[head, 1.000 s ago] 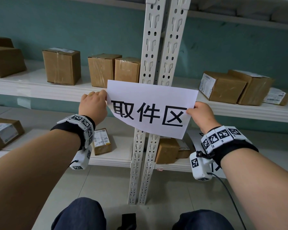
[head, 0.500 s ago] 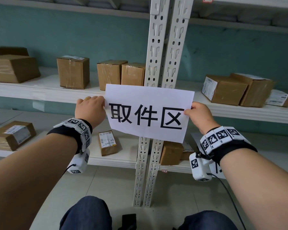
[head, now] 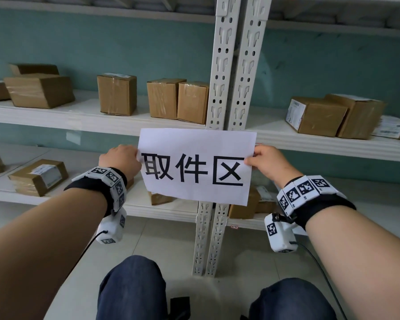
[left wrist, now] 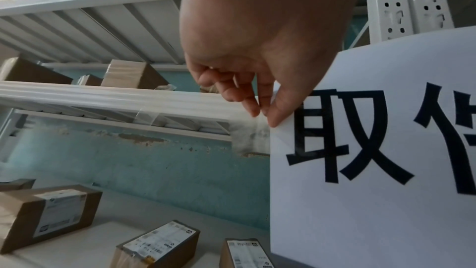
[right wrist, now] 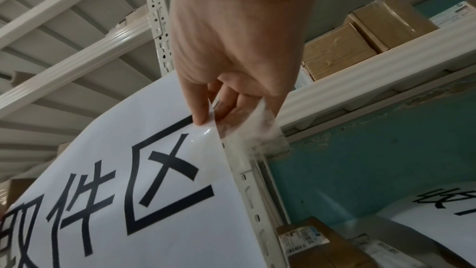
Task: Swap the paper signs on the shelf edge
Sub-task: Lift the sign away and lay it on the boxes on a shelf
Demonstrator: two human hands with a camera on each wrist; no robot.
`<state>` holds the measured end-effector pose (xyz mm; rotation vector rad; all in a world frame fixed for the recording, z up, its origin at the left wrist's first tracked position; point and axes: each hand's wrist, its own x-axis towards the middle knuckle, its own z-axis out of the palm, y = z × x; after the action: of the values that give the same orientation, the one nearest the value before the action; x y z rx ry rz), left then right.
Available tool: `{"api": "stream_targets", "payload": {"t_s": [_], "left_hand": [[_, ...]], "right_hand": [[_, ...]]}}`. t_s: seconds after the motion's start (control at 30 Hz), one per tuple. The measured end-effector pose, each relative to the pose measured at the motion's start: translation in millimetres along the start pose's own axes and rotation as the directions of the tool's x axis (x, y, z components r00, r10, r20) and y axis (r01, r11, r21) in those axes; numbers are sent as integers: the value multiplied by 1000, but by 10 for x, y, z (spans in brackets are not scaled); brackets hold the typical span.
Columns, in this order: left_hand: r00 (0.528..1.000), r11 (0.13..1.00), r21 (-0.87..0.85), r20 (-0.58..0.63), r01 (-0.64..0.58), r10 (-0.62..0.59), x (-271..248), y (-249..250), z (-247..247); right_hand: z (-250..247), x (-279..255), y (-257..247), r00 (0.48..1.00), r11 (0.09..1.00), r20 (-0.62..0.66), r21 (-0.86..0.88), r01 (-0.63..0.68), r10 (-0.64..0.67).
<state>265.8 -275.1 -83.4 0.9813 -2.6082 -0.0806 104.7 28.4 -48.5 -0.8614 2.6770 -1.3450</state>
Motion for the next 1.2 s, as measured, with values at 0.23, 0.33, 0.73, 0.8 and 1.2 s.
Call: {"api": "stream_targets", "payload": {"t_s": [0.23, 0.33, 0.73, 0.8, 1.2], "left_hand": [[998, 991, -133, 60, 25, -17, -174, -12, 76], [996, 988, -156, 92, 17, -2, -258, 3, 115], [987, 993, -117, 158, -4, 22, -510, 53, 82], [990, 996, -89, 144, 6, 7, -531, 66, 52], [994, 997, -65, 100, 42, -36, -673, 104, -36]], "right_hand": [[27, -202, 30, 1000, 1000, 1, -10, 13, -13], [34, -290, 109, 1000, 1000, -11, -18, -8, 7], [-77, -521, 242, 998, 998, -48, -41, -44, 42], [-112, -550, 225, 998, 998, -56, -42, -40, 38], [-263, -643, 185, 991, 999, -129, 41, -31, 36]]}}
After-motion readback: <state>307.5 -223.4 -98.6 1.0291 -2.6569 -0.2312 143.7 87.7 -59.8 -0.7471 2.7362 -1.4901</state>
